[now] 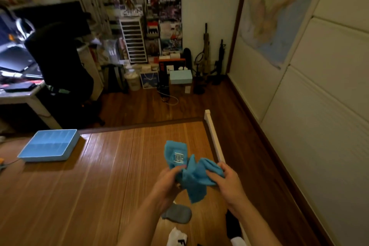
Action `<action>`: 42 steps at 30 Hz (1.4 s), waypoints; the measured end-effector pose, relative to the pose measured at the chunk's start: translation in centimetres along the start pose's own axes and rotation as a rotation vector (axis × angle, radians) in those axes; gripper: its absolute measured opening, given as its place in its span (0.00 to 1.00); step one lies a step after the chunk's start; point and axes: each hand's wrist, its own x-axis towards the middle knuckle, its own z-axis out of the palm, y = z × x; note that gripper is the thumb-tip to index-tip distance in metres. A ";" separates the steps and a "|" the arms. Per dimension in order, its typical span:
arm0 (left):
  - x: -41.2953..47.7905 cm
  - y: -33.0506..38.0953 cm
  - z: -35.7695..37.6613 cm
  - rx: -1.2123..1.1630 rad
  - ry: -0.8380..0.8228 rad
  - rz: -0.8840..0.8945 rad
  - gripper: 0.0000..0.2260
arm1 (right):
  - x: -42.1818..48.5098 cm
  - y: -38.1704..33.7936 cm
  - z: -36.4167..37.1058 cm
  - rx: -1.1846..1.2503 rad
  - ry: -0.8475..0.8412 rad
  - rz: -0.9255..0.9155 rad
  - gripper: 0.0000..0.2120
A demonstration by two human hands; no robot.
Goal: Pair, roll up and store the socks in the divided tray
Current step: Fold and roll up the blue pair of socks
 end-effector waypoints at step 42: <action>-4.1 9.5 -5.9 0.034 -0.144 0.388 0.17 | -3.6 -10.7 9.9 0.187 0.473 -0.277 0.08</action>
